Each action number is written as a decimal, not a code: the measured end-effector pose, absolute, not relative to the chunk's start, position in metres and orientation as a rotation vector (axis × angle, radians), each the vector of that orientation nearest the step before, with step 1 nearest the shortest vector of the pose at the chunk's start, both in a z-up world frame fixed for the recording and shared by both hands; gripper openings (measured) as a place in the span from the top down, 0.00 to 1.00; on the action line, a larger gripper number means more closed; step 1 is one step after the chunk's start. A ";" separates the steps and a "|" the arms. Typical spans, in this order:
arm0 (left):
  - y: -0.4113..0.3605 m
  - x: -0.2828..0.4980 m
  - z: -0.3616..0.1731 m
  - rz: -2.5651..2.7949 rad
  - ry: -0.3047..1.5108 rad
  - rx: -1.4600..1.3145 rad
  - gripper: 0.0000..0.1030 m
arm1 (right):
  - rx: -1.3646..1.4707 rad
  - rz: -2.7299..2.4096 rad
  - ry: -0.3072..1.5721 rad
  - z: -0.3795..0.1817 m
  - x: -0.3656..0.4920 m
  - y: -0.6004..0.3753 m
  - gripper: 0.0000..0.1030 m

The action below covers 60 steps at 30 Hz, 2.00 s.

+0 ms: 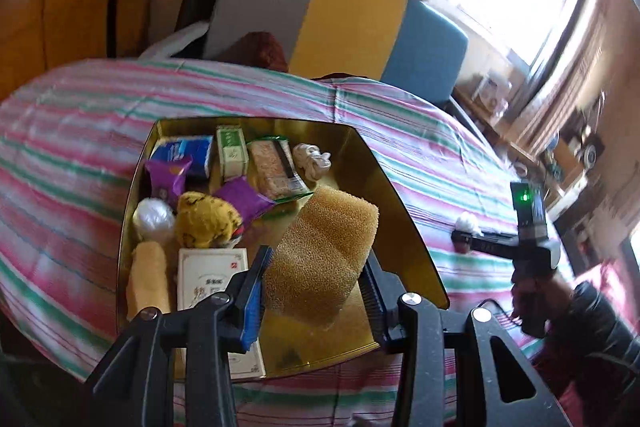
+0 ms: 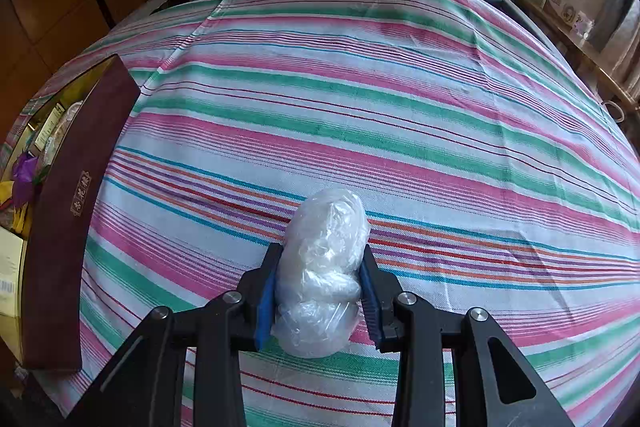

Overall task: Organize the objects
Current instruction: 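Carry the yellow sponge into the tray with the left gripper and release, then lower the plastic bag into the tray with the right gripper and release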

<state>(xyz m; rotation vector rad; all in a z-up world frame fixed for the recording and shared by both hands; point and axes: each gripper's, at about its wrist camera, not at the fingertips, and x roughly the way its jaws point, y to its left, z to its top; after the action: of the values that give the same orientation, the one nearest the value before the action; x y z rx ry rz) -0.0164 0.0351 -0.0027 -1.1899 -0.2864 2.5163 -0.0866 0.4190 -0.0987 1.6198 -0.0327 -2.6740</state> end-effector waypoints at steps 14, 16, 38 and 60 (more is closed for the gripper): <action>0.059 -0.085 -0.051 2.590 -0.137 -1.409 0.58 | 1.624 -2.674 -0.031 -0.096 -0.089 0.417 0.64; 0.062 -0.095 -0.058 2.589 -0.131 -1.417 0.56 | 1.624 -2.674 -0.032 -0.096 -0.089 0.416 0.64; 0.038 -0.045 -0.012 2.767 -0.006 -1.210 0.34 | 1.612 -2.680 -0.005 -0.101 -0.087 0.415 0.64; 0.009 -0.019 -0.003 2.812 -0.072 -1.169 0.34 | 1.337 -2.659 -0.154 -0.015 -0.065 0.337 0.65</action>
<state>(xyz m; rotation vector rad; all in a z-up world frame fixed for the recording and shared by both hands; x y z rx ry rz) -0.0191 0.0089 -0.0026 -1.1691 -0.0716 2.8116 -0.0655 0.3369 -0.0146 1.3372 -0.1538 -2.6593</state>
